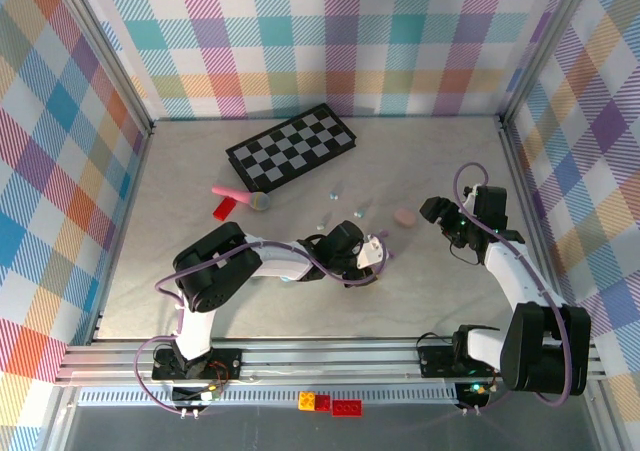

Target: Insert wireless bluetooth earbuds into charging case

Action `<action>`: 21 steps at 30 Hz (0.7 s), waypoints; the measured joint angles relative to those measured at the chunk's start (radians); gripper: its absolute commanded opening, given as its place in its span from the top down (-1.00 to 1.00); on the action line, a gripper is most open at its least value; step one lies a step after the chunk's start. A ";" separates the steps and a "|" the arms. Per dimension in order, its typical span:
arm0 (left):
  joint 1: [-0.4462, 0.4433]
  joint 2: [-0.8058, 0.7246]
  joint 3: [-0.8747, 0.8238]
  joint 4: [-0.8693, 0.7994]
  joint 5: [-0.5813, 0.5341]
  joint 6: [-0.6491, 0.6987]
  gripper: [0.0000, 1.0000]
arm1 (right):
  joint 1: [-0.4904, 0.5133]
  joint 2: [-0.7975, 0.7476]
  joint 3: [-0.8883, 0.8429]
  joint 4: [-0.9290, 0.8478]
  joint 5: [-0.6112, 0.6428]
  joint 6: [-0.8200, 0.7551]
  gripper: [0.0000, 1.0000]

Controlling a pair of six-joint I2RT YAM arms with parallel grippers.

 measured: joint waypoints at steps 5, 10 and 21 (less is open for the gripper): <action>0.000 0.000 0.001 0.002 0.003 0.000 0.35 | 0.000 -0.029 0.000 -0.020 0.000 -0.002 -0.59; 0.000 -0.016 -0.021 0.014 -0.001 -0.003 0.35 | 0.000 -0.080 0.001 -0.055 -0.005 -0.010 -0.58; 0.018 -0.263 -0.189 0.161 0.000 -0.002 0.34 | 0.000 -0.100 0.023 -0.126 -0.296 -0.046 -0.56</action>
